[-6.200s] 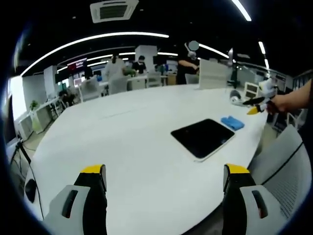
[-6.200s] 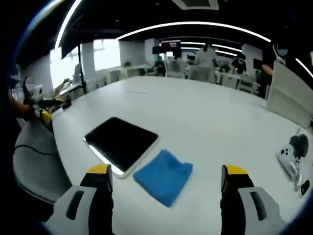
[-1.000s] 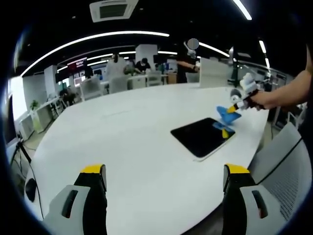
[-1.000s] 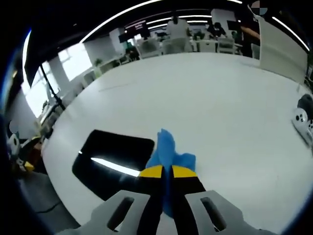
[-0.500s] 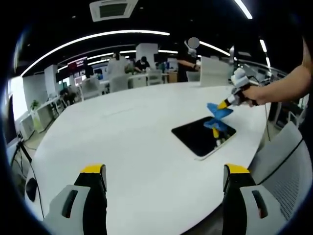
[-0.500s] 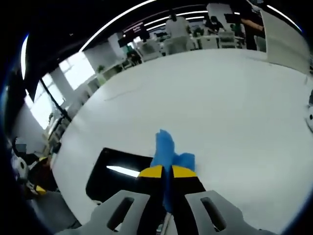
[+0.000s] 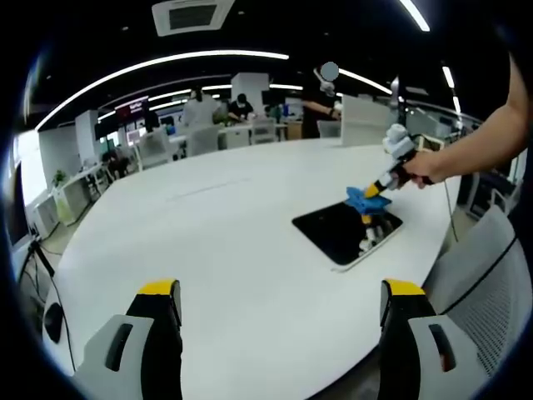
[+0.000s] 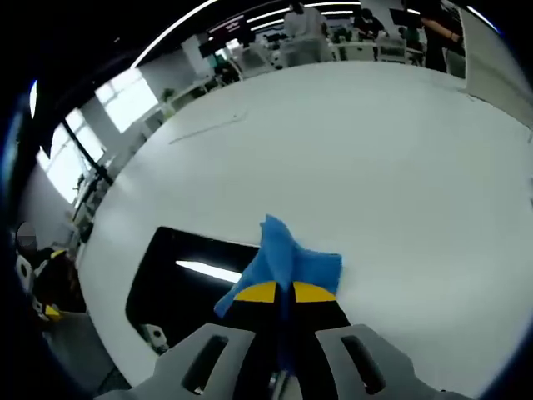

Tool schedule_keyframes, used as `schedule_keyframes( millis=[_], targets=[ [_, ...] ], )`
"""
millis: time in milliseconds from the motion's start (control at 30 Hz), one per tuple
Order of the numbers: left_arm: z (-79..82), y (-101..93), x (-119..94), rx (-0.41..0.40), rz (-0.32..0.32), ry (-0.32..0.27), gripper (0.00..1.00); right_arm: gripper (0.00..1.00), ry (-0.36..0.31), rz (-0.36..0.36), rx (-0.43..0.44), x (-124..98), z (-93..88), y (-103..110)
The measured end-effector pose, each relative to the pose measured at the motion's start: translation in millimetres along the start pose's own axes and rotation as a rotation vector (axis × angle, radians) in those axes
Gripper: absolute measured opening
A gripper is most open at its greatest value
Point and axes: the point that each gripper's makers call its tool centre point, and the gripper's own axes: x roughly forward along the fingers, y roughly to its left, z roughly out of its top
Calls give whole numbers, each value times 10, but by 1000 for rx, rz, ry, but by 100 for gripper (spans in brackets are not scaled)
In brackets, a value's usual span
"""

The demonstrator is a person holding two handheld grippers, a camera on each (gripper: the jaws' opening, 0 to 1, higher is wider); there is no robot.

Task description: Wipe the mirror surface with the cleaning cloth until all visible marks leave the cleaned area.

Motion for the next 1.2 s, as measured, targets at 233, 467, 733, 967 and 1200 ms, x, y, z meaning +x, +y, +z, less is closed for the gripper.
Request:
schedule_keyframes(
  millis=[233,467,733,967,1200],
  targets=[
    [-3,0,0,0,-4,2,99,0,17,23,25,85,52,187],
    [-26,6,8,-1,-6,11,99,0,42,36,-42,193,98,414],
    [-18,19,2,16,5,4,100,0,54,53,-84,338,154,701],
    [-10,-13,-11,5,-17,0,100,0,72,84,-84,454,209,974],
    [0,11,-16,-6,-11,-12,100,0,92,101,-111,599,278,1214]
  ],
)
